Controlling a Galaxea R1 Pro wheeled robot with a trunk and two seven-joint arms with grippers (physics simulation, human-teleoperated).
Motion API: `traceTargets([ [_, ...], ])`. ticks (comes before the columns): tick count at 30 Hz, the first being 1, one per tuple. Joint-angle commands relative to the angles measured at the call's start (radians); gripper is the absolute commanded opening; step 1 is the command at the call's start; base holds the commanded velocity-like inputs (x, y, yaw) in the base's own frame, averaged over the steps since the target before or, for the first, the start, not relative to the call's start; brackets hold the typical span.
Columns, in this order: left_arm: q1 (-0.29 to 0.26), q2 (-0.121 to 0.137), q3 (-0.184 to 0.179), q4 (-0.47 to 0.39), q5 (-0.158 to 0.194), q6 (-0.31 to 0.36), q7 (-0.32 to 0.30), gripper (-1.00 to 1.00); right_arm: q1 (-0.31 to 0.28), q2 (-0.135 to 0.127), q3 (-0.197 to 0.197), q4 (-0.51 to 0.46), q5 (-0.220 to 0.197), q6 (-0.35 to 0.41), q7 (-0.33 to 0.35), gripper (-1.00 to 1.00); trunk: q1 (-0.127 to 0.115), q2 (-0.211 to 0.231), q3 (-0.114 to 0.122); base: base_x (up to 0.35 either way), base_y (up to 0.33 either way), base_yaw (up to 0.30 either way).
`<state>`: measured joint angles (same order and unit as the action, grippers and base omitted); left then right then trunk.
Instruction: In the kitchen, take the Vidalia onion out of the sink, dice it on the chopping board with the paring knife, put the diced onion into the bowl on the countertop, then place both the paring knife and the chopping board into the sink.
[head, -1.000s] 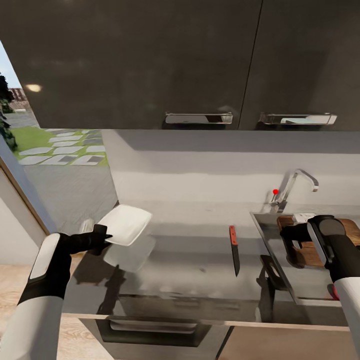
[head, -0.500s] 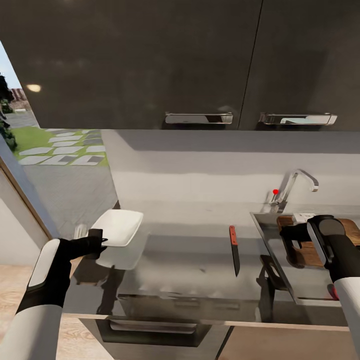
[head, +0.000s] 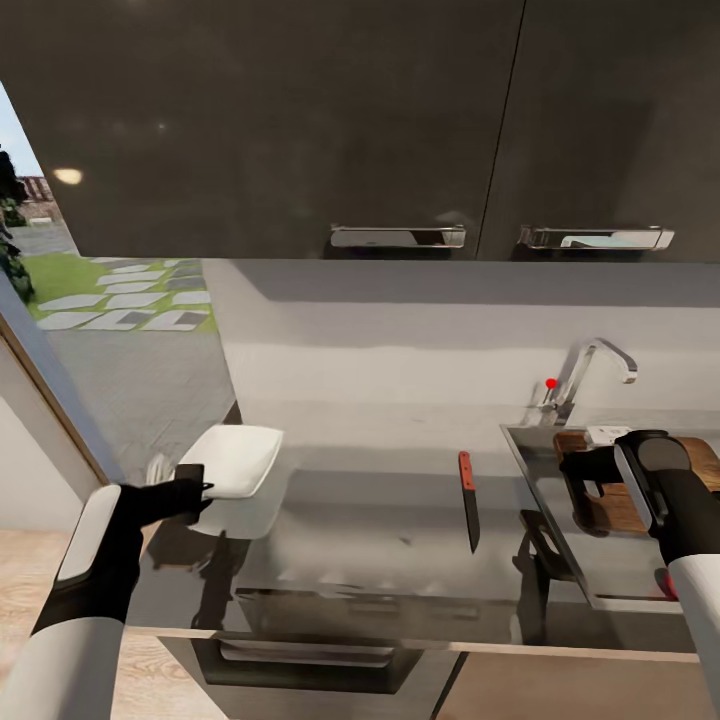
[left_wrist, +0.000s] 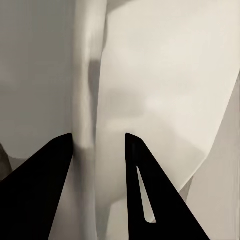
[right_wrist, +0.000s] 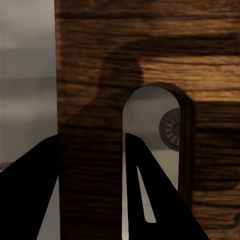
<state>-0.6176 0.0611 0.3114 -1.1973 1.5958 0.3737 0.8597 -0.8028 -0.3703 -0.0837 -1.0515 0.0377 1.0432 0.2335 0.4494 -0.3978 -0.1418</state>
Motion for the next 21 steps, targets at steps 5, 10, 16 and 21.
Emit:
traceTargets([
  [5, 0.01, 0.003, 0.001, 0.001, 0.008, -0.015, -0.033, -1.0, -0.001, 0.0, -0.001, -0.001, 0.004, 0.004, 0.006, -1.0, 0.001, -0.002, -0.002, 0.0, 0.0, 0.0],
  [10, 0.012, 0.004, 0.001, 0.002, 0.002, -0.016, -0.051, -1.0, -0.001, 0.001, -0.001, -0.001, 0.004, 0.004, 0.005, -1.0, 0.001, -0.002, -0.002, 0.0, 0.0, 0.0],
  [16, 0.017, 0.006, 0.001, 0.002, 0.005, -0.015, -0.056, -1.0, -0.001, 0.001, -0.001, -0.001, 0.004, 0.004, 0.005, -1.0, 0.001, -0.002, -0.002, 0.0, 0.0, 0.0],
  [21, 0.018, 0.007, 0.001, 0.002, 0.007, -0.014, -0.058, 1.0, -0.001, 0.0, -0.001, -0.001, 0.004, 0.004, 0.006, -1.0, 0.001, -0.002, -0.002, 0.0, 0.0, 0.0],
])
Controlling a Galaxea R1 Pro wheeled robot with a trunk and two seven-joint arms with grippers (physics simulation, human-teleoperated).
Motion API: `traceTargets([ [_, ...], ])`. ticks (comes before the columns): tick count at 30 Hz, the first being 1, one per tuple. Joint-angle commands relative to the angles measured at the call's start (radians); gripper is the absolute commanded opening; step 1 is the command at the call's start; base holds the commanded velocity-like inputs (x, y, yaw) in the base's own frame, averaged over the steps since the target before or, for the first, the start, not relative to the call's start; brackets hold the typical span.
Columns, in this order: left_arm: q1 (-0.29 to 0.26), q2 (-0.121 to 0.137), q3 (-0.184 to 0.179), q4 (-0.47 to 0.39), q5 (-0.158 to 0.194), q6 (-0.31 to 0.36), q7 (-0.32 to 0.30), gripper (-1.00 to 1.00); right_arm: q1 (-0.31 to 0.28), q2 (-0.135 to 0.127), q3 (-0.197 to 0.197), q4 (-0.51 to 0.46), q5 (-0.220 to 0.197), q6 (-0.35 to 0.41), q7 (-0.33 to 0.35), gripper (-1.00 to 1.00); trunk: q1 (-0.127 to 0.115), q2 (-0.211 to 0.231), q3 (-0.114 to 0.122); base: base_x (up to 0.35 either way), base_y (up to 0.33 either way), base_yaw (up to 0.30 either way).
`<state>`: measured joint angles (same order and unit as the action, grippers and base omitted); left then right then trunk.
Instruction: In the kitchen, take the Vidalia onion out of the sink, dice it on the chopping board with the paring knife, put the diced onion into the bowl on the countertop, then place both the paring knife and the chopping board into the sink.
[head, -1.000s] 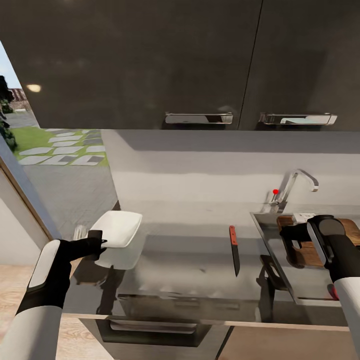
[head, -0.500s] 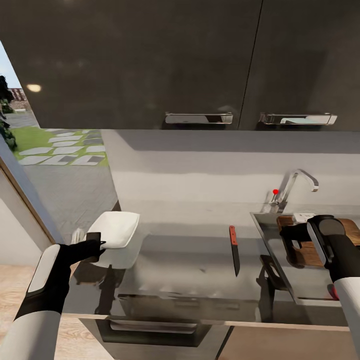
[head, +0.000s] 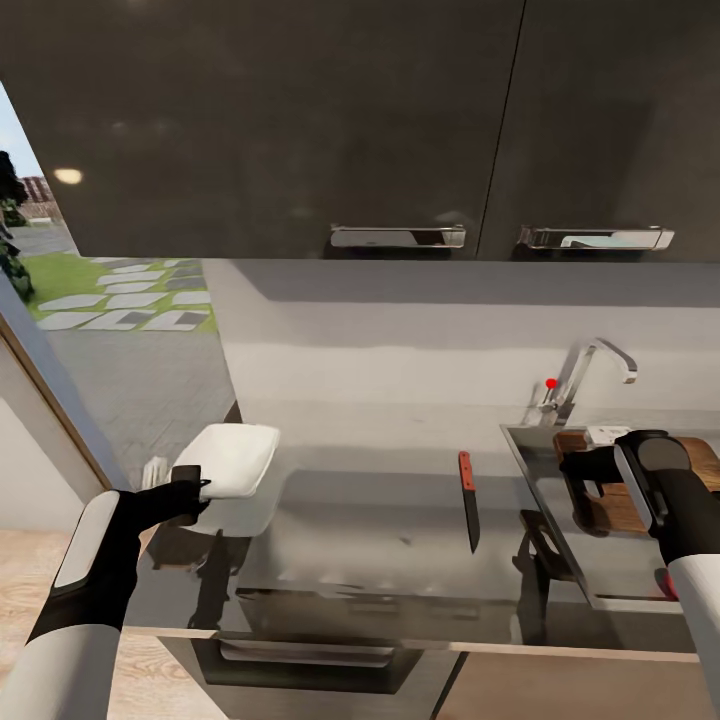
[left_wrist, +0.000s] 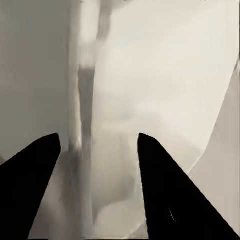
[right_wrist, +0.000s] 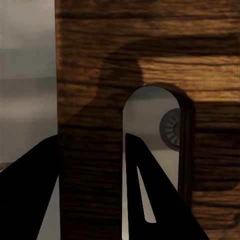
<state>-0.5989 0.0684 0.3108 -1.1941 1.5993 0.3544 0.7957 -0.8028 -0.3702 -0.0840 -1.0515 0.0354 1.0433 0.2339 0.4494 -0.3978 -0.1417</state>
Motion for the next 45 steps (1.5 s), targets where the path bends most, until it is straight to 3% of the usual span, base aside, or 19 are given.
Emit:
traceTargets([
  [1, -0.001, 0.0, 0.001, -0.001, 0.003, 0.006, 0.006, 1.0, -0.001, 0.0, -0.001, -0.001, 0.006, 0.004, 0.005, -1.0, 0.001, -0.002, -0.002, 0.0, 0.0, 0.0],
  [12, -0.001, 0.001, 0.002, -0.001, 0.004, 0.007, 0.005, 1.0, -0.001, -0.001, -0.002, -0.001, 0.007, 0.004, 0.005, -1.0, 0.001, -0.002, -0.002, 0.0, 0.0, 0.0],
  [19, 0.025, -0.003, 0.001, -0.084, 0.009, 0.022, 0.013, 1.0, -0.001, -0.001, -0.002, -0.001, 0.007, 0.004, 0.004, -1.0, 0.001, -0.002, -0.002, 0.0, 0.0, 0.0],
  [26, 0.072, -0.007, -0.002, -0.128, 0.051, 0.027, 0.019, 1.0, -0.001, -0.001, -0.002, -0.001, 0.008, 0.004, 0.005, -1.0, 0.001, -0.002, -0.002, 0.0, 0.0, 0.0],
  [33, 0.104, -0.009, -0.006, -0.164, 0.065, 0.029, 0.027, 1.0, -0.001, -0.002, -0.002, -0.001, 0.008, 0.004, 0.005, -1.0, 0.001, -0.002, -0.002, 0.0, 0.0, 0.0],
  [38, 0.184, -0.017, -0.058, -0.333, 0.118, 0.058, 0.098, 1.0, -0.001, -0.002, -0.002, -0.001, 0.008, 0.004, 0.005, -1.0, 0.001, -0.002, -0.002, 0.0, 0.0, 0.0],
  [40, 0.223, -0.018, -0.092, -0.38, 0.135, 0.079, 0.071, 1.0, -0.001, -0.002, -0.002, -0.001, 0.007, 0.004, 0.005, -1.0, 0.001, -0.002, -0.002, 0.0, 0.0, 0.0],
  [45, 0.264, -0.019, -0.116, -0.407, 0.146, 0.096, 0.009, 1.0, -0.001, -0.001, -0.002, -0.001, 0.006, 0.004, 0.005, -1.0, 0.001, -0.002, -0.002, -0.031, 0.0, 0.0],
])
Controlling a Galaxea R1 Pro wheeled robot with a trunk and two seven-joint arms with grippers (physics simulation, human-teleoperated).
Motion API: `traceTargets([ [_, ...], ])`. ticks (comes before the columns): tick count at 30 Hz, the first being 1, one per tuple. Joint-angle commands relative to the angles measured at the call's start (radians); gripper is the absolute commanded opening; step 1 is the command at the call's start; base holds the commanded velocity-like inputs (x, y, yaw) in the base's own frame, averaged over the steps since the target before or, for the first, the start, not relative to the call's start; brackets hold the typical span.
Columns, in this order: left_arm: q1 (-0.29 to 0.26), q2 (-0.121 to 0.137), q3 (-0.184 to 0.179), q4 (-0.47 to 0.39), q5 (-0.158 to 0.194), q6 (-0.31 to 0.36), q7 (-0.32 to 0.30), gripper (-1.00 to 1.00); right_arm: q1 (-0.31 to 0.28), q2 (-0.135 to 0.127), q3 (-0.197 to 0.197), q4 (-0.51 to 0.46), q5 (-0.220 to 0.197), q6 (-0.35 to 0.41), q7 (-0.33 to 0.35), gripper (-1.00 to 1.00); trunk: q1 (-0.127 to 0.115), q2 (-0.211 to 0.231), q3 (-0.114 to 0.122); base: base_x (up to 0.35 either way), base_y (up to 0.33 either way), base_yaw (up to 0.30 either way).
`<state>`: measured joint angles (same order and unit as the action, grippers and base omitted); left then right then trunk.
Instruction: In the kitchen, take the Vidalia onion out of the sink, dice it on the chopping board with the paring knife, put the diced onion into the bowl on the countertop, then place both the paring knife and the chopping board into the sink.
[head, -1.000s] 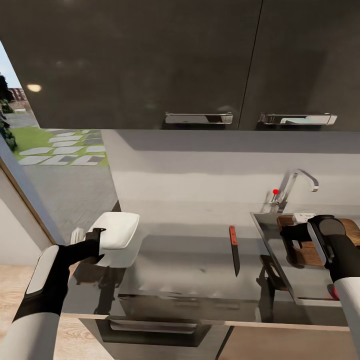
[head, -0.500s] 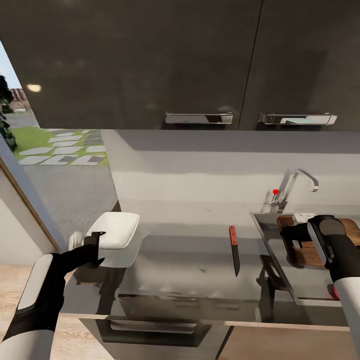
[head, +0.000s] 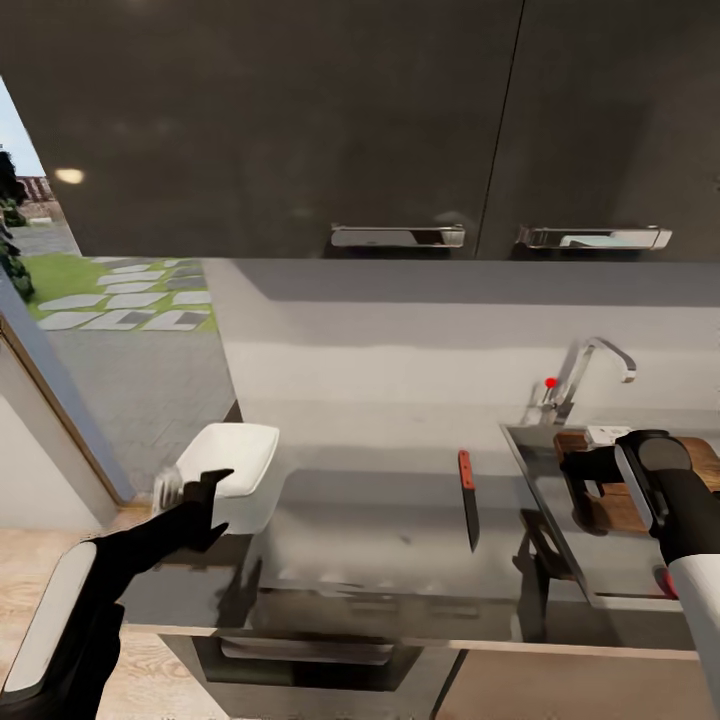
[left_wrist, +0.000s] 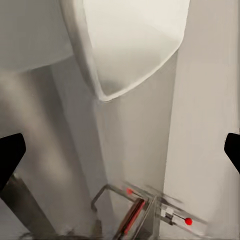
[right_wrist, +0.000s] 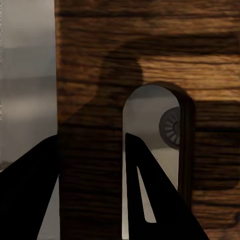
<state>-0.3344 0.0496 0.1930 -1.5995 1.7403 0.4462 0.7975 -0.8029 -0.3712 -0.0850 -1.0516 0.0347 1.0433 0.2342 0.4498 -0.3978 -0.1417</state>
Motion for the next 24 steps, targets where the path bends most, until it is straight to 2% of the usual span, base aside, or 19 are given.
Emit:
traceTargets([
  [1, 0.001, -0.001, 0.0, -0.002, 0.006, 0.005, 0.004, 1.0, -0.001, 0.0, -0.001, -0.001, 0.007, 0.004, 0.005, -1.0, 0.0, -0.002, -0.002, -0.166, 0.0, 0.0],
  [7, 0.01, -0.031, -0.034, -0.007, 0.01, 0.01, -0.016, 1.0, -0.001, 0.0, -0.001, -0.001, 0.004, 0.004, 0.006, -1.0, 0.0, -0.002, -0.002, -0.294, 0.0, 0.0],
  [11, 0.012, -0.035, -0.04, -0.007, 0.01, 0.012, -0.031, 1.0, -0.001, 0.0, 0.0, -0.001, 0.003, 0.004, 0.007, -1.0, 0.0, -0.002, -0.002, -0.339, 0.0, 0.0],
  [15, 0.016, -0.034, -0.04, -0.007, 0.01, 0.014, -0.035, 1.0, -0.001, -0.002, 0.001, -0.001, 0.003, 0.004, 0.019, -1.0, 0.0, -0.002, -0.002, -0.344, 0.0, 0.0],
  [18, 0.031, -0.034, -0.04, -0.008, 0.01, 0.04, -0.042, 1.0, 0.0, -0.003, 0.001, -0.001, 0.005, 0.004, 0.045, -1.0, 0.0, -0.002, -0.002, -0.345, 0.0, 0.0],
  [22, 0.029, -0.012, -0.04, -0.009, 0.032, 0.052, -0.057, 1.0, -0.008, 0.02, -0.002, 0.016, -0.024, -0.003, 0.051, -1.0, 0.0, -0.002, -0.002, 0.0, 0.0, 0.0],
  [24, 0.029, -0.012, -0.04, -0.009, 0.037, 0.052, -0.057, 1.0, -0.008, 0.031, -0.002, 0.016, -0.036, -0.003, 0.051, -1.0, 0.0, -0.002, -0.002, 0.0, 0.0, 0.0],
])
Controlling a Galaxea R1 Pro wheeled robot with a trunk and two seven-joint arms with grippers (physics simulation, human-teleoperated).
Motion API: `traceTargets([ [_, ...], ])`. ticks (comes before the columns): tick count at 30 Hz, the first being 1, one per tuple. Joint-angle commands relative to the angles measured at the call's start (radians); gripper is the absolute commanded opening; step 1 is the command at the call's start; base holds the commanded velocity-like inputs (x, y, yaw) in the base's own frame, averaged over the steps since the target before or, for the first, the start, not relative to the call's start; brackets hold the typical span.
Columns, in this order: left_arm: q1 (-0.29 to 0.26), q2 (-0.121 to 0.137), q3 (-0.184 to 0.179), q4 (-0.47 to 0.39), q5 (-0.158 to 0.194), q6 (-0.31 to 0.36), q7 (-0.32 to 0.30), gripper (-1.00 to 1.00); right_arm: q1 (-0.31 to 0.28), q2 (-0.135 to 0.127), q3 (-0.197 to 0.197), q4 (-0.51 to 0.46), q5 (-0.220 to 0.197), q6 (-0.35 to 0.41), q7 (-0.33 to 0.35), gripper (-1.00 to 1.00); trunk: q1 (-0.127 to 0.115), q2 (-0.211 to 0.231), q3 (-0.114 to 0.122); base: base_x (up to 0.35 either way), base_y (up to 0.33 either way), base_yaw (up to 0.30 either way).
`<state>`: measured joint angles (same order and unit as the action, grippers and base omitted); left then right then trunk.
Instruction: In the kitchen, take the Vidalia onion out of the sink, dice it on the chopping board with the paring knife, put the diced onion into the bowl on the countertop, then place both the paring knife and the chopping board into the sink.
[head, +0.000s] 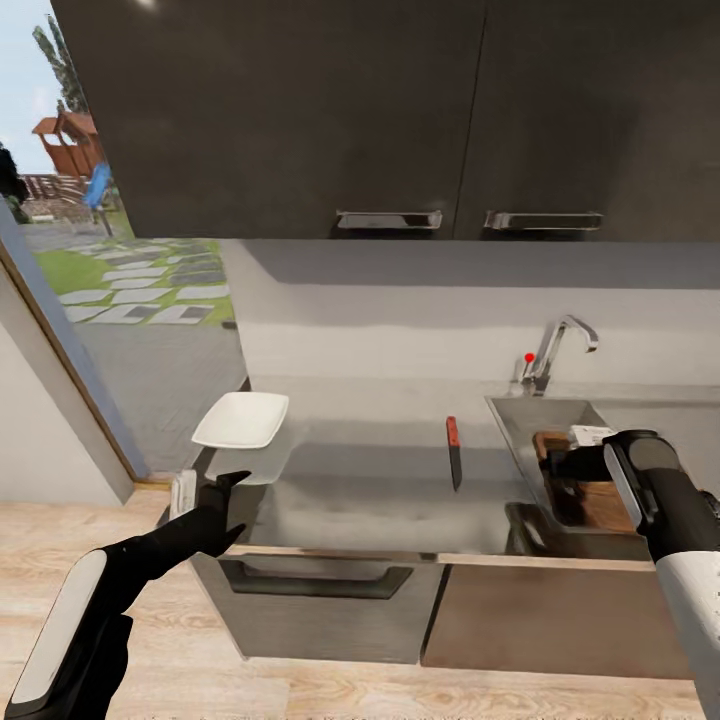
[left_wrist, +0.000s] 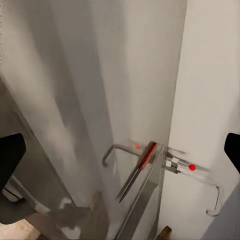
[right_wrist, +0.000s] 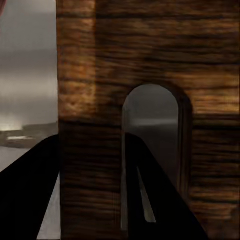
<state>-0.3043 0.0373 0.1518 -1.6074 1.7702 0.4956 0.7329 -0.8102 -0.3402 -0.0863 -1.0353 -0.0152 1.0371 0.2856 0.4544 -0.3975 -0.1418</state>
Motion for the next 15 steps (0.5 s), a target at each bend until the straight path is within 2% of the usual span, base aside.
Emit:
traceTargets([
  [1, -0.001, 0.0, 0.002, -0.001, 0.007, 0.003, 0.008, 1.0, -0.001, 0.006, -0.001, -0.001, 0.005, 0.003, -0.001, -1.0, -0.004, -0.003, -0.002, 0.0, 0.0, 0.0],
  [4, -0.001, 0.0, 0.002, -0.001, 0.007, 0.003, 0.008, 1.0, -0.001, 0.019, -0.001, -0.001, 0.004, 0.003, -0.001, -1.0, -0.004, -0.003, -0.002, 0.0, 0.0, 0.0],
  [13, 0.0, 0.0, 0.001, -0.001, 0.005, 0.003, 0.008, 1.0, -0.001, 0.016, -0.001, -0.001, 0.016, 0.003, 0.0, -1.0, -0.004, -0.003, -0.002, 0.0, 0.0, 0.0],
  [15, 0.002, 0.002, 0.001, 0.0, 0.002, -0.003, -0.004, 1.0, 0.004, 0.028, -0.004, -0.002, 0.019, -0.001, 0.0, -1.0, -0.004, -0.003, -0.002, 0.0, 0.0, 0.0],
])
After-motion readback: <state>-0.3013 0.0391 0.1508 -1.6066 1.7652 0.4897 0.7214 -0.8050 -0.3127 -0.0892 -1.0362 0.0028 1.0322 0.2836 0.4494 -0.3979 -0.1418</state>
